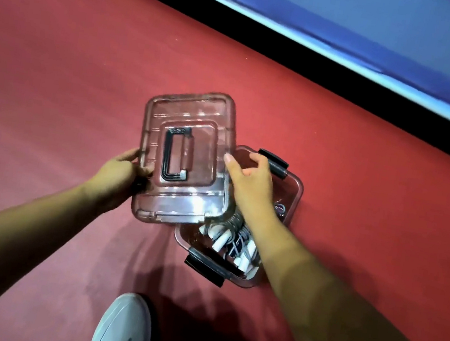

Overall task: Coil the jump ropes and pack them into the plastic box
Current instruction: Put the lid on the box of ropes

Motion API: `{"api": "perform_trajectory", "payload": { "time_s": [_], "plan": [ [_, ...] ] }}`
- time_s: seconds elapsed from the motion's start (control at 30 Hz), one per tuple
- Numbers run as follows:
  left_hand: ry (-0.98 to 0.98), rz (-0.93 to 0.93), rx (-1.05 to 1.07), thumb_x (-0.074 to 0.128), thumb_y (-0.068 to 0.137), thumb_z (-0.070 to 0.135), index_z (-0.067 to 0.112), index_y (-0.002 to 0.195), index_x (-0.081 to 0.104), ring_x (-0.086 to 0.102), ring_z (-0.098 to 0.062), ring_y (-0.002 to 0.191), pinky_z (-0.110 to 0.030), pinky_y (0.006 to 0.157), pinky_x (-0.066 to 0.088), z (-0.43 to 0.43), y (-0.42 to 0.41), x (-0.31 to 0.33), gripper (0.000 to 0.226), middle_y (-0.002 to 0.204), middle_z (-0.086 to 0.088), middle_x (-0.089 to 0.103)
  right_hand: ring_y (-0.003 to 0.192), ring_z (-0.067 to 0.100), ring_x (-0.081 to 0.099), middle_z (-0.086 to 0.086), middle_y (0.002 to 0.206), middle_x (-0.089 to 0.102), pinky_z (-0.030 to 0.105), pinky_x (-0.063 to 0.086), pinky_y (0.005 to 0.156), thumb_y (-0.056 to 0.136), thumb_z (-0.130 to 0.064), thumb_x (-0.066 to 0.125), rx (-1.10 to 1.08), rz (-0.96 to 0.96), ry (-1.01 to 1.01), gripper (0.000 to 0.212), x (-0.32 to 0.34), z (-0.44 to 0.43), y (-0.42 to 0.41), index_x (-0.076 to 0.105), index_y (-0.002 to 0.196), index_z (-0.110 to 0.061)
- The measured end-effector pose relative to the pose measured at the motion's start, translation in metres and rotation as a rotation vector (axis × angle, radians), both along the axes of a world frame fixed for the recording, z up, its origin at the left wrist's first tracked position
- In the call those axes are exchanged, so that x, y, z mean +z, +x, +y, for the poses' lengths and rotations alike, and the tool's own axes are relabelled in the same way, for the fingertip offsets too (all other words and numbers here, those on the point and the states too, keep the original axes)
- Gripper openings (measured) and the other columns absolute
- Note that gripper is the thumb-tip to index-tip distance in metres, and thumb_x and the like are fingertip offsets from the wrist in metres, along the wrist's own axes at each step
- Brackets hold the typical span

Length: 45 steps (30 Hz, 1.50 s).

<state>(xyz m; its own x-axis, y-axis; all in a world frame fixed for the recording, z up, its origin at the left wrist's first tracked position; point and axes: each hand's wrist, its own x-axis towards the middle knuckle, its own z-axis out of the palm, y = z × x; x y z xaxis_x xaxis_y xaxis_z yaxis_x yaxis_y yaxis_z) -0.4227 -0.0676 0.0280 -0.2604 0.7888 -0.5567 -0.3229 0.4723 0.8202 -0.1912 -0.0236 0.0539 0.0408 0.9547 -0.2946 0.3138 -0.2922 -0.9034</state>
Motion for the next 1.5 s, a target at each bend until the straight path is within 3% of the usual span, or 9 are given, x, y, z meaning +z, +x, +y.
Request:
{"api": "perform_trajectory", "payload": {
  "time_s": [0.13, 0.23, 0.33, 0.47, 0.77, 1.1, 1.27, 1.4, 1.5],
  "plan": [
    [0.013, 0.067, -0.217, 0.06, 0.089, -0.01, 0.02, 0.129, 0.061, 0.062, -0.028, 0.088, -0.043, 0.086, 0.052, 0.0, 0.036, 0.008, 0.051, 0.105, -0.014, 0.071, 0.062, 0.015, 0.053, 0.002, 0.072, 0.057, 0.025, 0.043, 0.059, 0.088, -0.028, 0.069, -0.037, -0.178, -0.032, 0.028, -0.014, -0.029, 0.046, 0.055, 0.104, -0.011],
    [0.057, 0.342, -0.479, 0.065, 0.088, -0.003, 0.026, 0.131, 0.057, 0.063, -0.024, 0.077, -0.035, 0.077, 0.052, 0.004, 0.059, 0.011, 0.052, 0.088, -0.009, 0.069, 0.063, 0.029, 0.062, 0.006, 0.066, 0.064, 0.035, 0.049, 0.061, 0.088, -0.026, 0.065, -0.093, -0.322, -0.058, 0.017, -0.024, -0.046, 0.074, 0.052, 0.083, -0.017],
    [0.124, 0.773, -0.713, 0.072, 0.088, 0.02, 0.023, 0.131, 0.06, 0.065, -0.018, 0.077, -0.029, 0.072, 0.048, 0.007, 0.072, 0.003, 0.044, 0.089, -0.002, 0.07, 0.072, 0.035, 0.067, 0.014, 0.078, 0.07, 0.037, 0.054, 0.065, 0.088, -0.029, 0.06, -0.096, -0.449, -0.102, 0.017, -0.029, -0.058, 0.088, 0.053, 0.086, -0.013],
    [0.154, 1.006, -0.774, 0.07, 0.088, 0.03, 0.016, 0.124, 0.065, 0.063, -0.022, 0.087, -0.026, 0.077, 0.044, 0.007, 0.081, -0.007, 0.038, 0.096, -0.006, 0.064, 0.085, 0.036, 0.064, 0.018, 0.092, 0.068, 0.03, 0.041, 0.064, 0.093, -0.027, 0.056, -0.098, -0.564, -0.104, 0.02, -0.028, -0.068, 0.088, 0.054, 0.091, -0.007],
    [-0.023, 0.938, -0.868, 0.069, 0.09, 0.034, 0.02, 0.129, 0.056, 0.07, -0.025, 0.087, -0.03, 0.079, 0.055, 0.014, 0.08, -0.011, 0.044, 0.105, -0.011, 0.073, 0.105, 0.036, 0.058, 0.018, 0.114, 0.059, 0.038, 0.046, 0.087, 0.097, -0.028, 0.054, -0.007, -0.736, -0.114, 0.03, -0.03, -0.072, 0.086, 0.055, 0.11, -0.001],
    [-0.153, 0.604, -0.885, 0.073, 0.088, 0.024, 0.008, 0.112, 0.04, 0.068, -0.021, 0.058, -0.038, 0.052, 0.059, -0.012, 0.111, -0.003, 0.044, 0.09, -0.011, 0.064, 0.112, 0.033, 0.05, 0.015, 0.119, 0.049, 0.04, 0.043, 0.093, 0.096, -0.024, 0.055, 0.072, -0.861, -0.014, 0.036, -0.038, -0.07, 0.116, 0.049, 0.126, -0.005],
    [0.362, 1.366, -0.955, 0.076, 0.078, 0.02, 0.016, 0.14, 0.037, 0.047, -0.036, 0.104, -0.051, 0.086, 0.05, -0.028, 0.121, -0.018, 0.073, 0.12, -0.017, 0.042, 0.129, 0.031, 0.042, 0.016, 0.141, 0.042, 0.047, 0.037, 0.111, 0.086, -0.059, 0.056, 0.702, -0.95, 0.412, 0.075, -0.038, -0.12, 0.101, 0.041, 0.141, -0.011],
    [0.68, 1.56, -1.15, 0.075, 0.082, 0.02, 0.019, 0.131, 0.062, 0.053, -0.04, 0.123, -0.048, 0.092, 0.049, -0.036, 0.121, -0.023, 0.051, 0.132, -0.022, 0.054, 0.149, 0.033, 0.006, 0.02, 0.16, 0.004, 0.038, -0.009, 0.117, 0.084, -0.057, 0.06, 0.923, -1.01, 0.362, 0.095, -0.047, -0.147, 0.103, 0.013, 0.154, -0.014],
    [0.602, 1.581, -1.234, 0.061, 0.094, 0.024, 0.025, 0.14, 0.053, 0.044, -0.034, 0.133, -0.043, 0.101, 0.039, -0.037, 0.124, -0.017, 0.047, 0.142, -0.016, 0.047, 0.146, 0.033, 0.022, 0.019, 0.159, 0.016, 0.037, -0.001, 0.117, 0.082, -0.04, 0.071, 0.877, -0.992, 0.437, 0.087, -0.051, -0.148, 0.107, 0.025, 0.152, -0.014]
  ]
}}
